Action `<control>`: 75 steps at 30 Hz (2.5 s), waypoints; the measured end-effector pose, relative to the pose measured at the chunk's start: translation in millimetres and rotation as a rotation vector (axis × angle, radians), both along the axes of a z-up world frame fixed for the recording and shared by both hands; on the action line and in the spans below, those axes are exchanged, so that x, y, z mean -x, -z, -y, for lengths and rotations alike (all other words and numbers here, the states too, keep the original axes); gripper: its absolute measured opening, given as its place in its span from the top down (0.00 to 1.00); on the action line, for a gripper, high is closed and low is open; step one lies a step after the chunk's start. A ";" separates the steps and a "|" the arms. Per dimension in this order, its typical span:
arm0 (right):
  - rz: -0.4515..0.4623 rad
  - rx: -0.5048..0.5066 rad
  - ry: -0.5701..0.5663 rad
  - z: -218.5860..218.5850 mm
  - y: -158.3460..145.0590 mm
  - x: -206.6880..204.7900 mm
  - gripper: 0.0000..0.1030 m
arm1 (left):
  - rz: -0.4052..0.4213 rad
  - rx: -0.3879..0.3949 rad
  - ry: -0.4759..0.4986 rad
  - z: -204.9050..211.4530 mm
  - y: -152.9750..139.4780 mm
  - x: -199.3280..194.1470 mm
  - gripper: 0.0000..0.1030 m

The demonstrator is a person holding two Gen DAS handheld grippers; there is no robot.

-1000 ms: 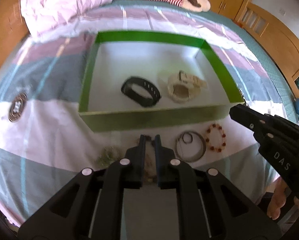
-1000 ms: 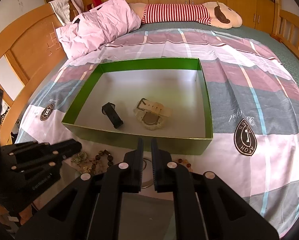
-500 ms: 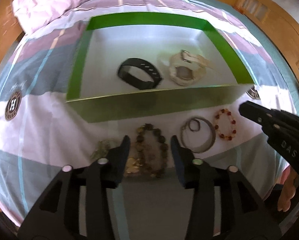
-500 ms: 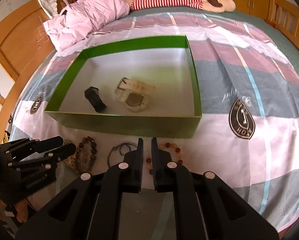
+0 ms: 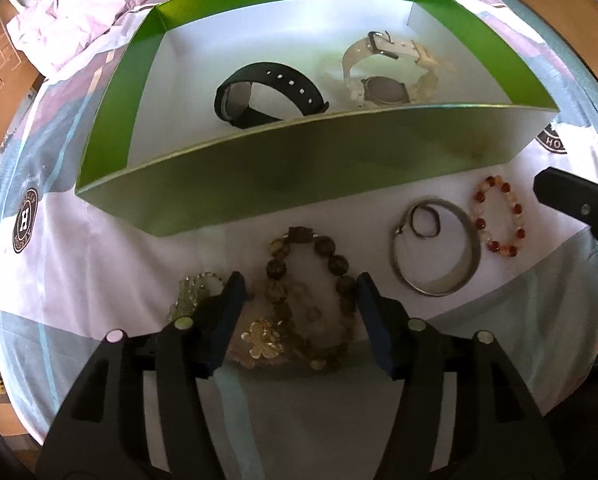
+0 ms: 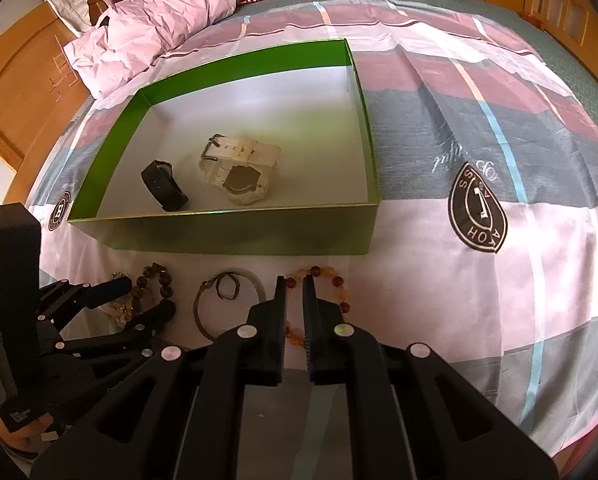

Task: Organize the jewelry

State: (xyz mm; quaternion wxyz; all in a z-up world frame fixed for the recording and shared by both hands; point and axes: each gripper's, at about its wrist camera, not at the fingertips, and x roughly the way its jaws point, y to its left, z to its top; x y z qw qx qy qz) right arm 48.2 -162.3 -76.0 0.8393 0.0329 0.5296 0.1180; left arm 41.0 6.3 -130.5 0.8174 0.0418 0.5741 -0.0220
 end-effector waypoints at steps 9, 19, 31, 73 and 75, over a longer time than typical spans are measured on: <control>-0.001 -0.001 -0.003 -0.5 -0.6 0.6 0.92 | 0.006 0.048 -0.073 -17.0 -6.7 -1.6 0.82; 0.001 -0.002 -0.009 -0.8 -0.3 -0.3 0.92 | 0.103 0.087 -0.077 -25.2 -38.9 7.4 0.89; -0.002 0.001 -0.012 -3.5 1.1 -1.1 0.92 | 0.205 0.131 -0.086 -30.4 -73.1 22.6 0.89; 0.060 -0.017 -0.036 -10.5 -16.4 2.6 0.92 | 0.247 0.137 -0.050 -31.3 -90.9 26.8 0.89; 0.077 -0.053 -0.032 -10.7 -29.1 2.8 0.92 | 0.246 0.180 -0.054 -39.1 -97.6 22.5 0.89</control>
